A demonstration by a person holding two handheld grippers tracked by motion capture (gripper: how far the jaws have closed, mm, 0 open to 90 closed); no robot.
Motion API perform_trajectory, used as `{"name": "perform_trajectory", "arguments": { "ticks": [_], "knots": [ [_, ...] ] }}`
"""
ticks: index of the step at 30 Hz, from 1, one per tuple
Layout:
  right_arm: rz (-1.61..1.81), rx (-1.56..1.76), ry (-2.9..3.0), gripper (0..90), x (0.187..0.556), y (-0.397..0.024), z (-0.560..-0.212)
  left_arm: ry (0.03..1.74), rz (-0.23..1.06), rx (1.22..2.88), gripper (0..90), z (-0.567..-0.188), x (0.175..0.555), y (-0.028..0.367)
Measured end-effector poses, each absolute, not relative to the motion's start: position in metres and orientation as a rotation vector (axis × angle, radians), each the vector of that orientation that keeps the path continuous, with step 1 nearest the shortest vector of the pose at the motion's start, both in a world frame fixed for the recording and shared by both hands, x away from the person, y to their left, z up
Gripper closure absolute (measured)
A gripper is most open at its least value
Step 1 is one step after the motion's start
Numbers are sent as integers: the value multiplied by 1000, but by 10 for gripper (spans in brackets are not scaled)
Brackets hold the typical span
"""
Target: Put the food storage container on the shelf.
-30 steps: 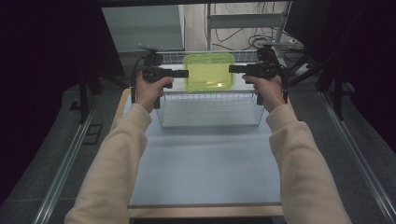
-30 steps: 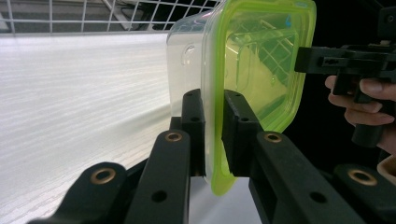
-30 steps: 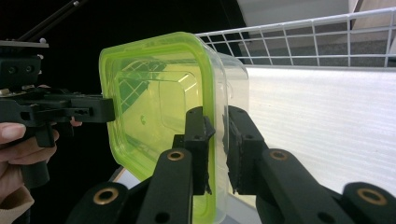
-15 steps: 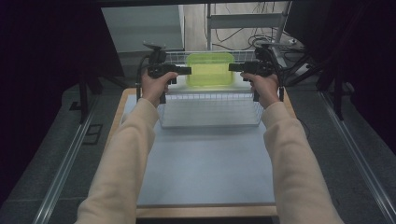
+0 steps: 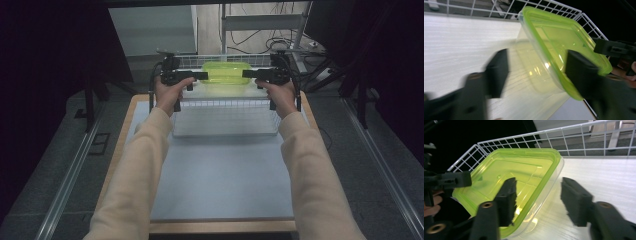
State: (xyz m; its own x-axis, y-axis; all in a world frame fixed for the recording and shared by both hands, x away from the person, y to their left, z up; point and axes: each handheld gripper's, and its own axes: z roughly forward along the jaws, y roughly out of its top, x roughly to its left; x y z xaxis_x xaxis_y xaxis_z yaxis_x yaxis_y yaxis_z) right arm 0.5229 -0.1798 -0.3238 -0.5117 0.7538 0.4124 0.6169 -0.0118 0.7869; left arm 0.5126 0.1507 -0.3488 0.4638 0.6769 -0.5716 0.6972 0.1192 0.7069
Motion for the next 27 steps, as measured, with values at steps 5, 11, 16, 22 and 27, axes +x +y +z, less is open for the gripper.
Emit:
{"name": "perform_trajectory", "arguments": {
  "ticks": [5,11,16,22,27],
  "knots": [
    [1618,1432,2034,342,513,-184,-323,1199,-16,1527,168,-351,508,157],
    [1644,1303,2071,306,498,-189,-313,1140,24,1559,161,-340,491,159],
    [1650,1240,2102,288,486,-193,-311,1100,74,1573,165,-331,471,163],
    [1678,1189,2138,272,470,-201,-314,1014,100,1627,170,-324,441,162],
    [1676,1140,2176,268,453,-209,-325,991,119,1644,170,-326,415,164]
  ]
}}
